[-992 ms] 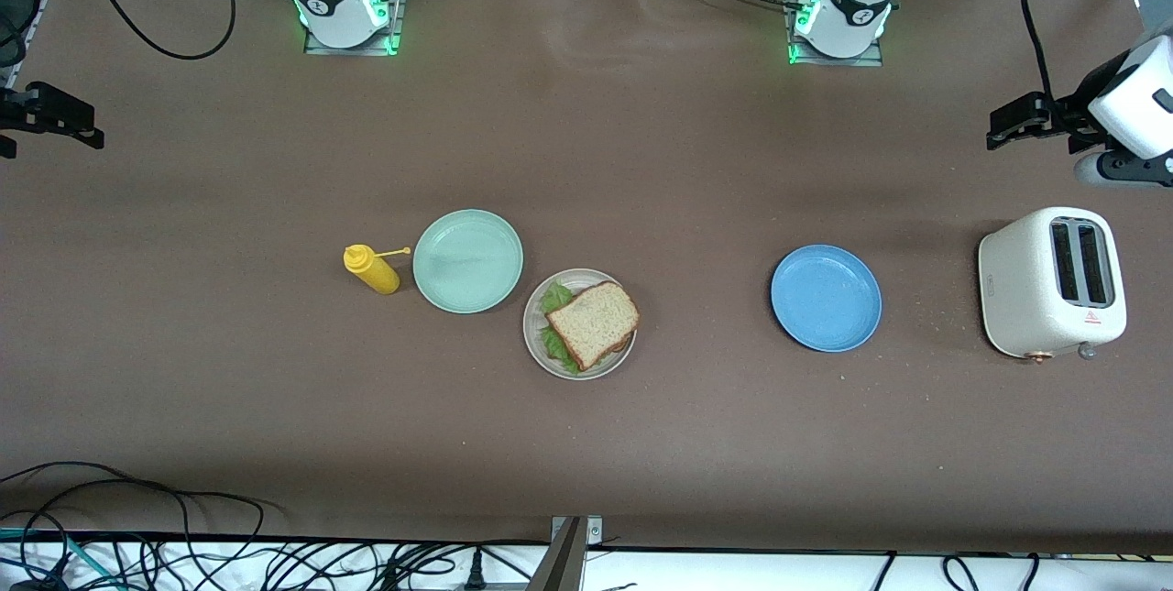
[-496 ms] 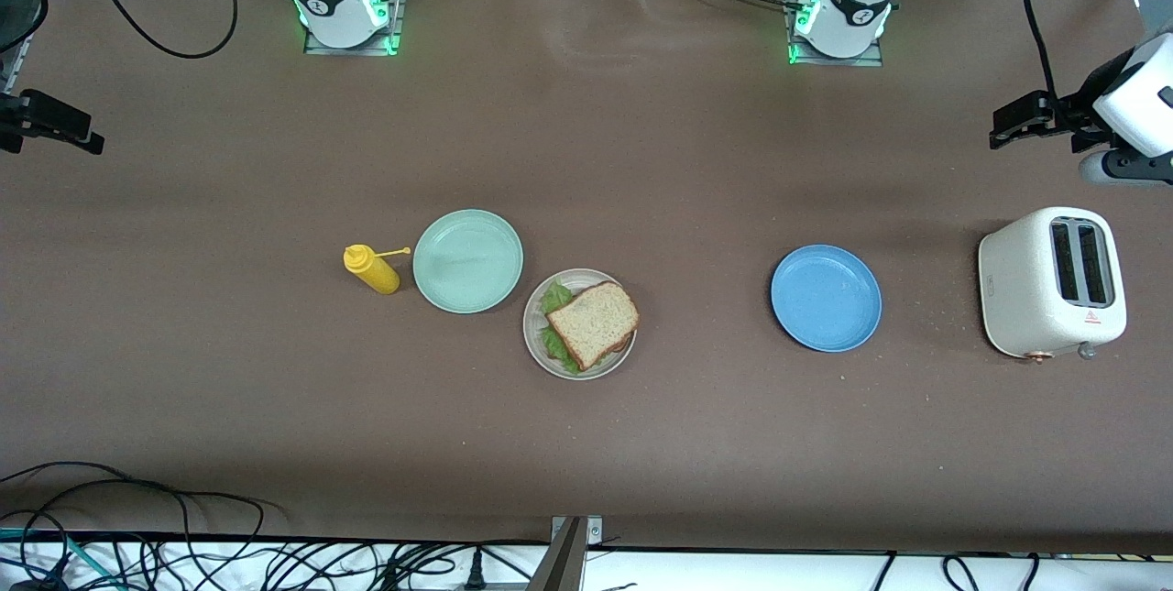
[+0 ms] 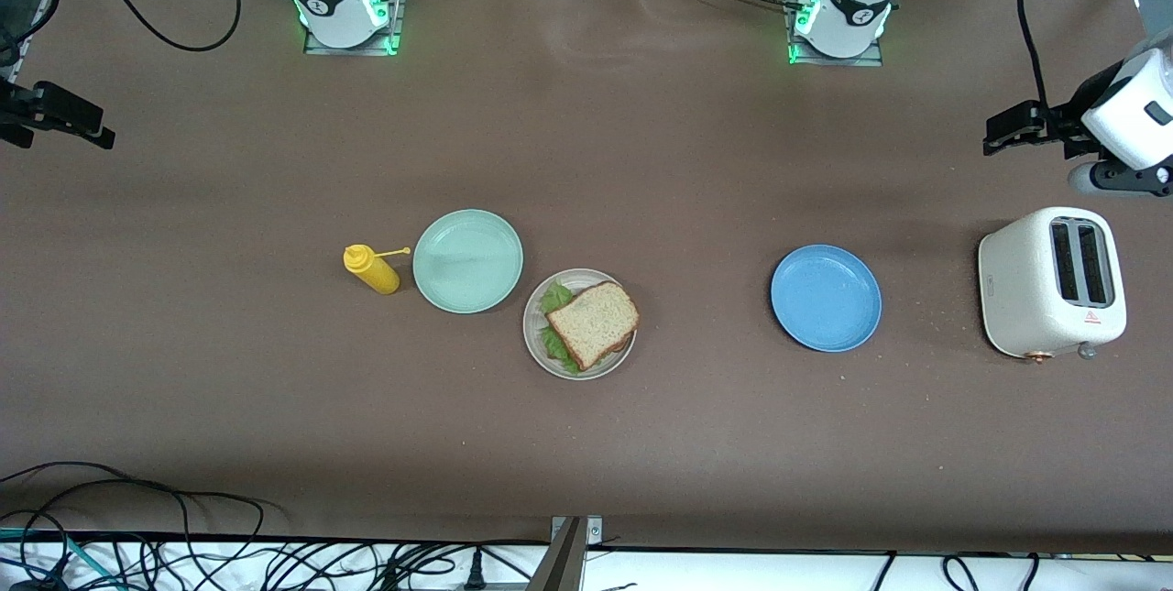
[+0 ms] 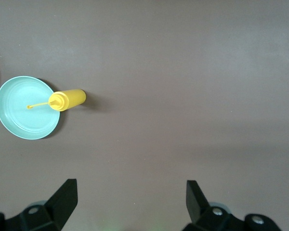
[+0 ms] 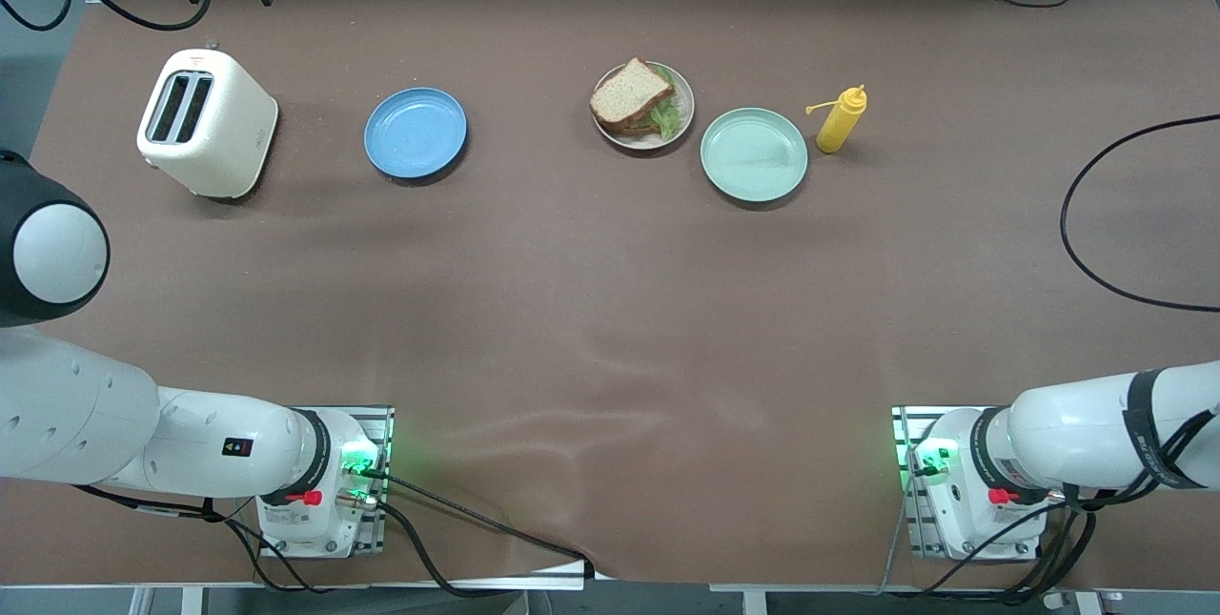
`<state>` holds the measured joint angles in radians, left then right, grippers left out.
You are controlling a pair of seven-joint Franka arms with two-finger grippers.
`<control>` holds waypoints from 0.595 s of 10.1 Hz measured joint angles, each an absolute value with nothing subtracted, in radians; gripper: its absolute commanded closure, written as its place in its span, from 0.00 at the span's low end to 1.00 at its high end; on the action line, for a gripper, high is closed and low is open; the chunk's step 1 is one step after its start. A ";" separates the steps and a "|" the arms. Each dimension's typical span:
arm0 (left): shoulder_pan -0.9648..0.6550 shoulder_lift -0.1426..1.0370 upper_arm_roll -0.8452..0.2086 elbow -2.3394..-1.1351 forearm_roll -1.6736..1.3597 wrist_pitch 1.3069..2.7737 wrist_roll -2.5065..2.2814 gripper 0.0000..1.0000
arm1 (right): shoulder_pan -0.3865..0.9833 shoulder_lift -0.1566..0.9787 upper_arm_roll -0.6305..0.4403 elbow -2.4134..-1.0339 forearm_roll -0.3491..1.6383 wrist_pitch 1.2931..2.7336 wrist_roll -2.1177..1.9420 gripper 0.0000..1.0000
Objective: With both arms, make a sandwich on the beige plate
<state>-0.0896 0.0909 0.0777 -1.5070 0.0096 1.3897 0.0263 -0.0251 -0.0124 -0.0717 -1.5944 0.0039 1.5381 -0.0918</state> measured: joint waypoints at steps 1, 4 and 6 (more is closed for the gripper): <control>-0.090 0.102 0.077 -1.506 0.010 1.394 0.027 0.00 | -0.025 -0.029 -0.071 -1.613 -0.008 1.546 -0.092 0.00; -0.092 0.120 0.076 -1.485 0.003 1.401 0.074 0.00 | -0.021 -0.034 -0.060 -1.621 -0.026 1.547 -0.091 0.00; -0.089 0.122 0.077 -1.483 -0.008 1.401 0.083 0.00 | -0.020 -0.034 -0.060 -1.621 -0.026 1.547 -0.091 0.00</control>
<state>-0.0893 0.1225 0.0771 -1.4827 -0.0077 1.4008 0.0832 -0.0200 -0.0337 -0.0595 -1.6210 -0.0260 1.5471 -0.0907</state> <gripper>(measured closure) 0.000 0.000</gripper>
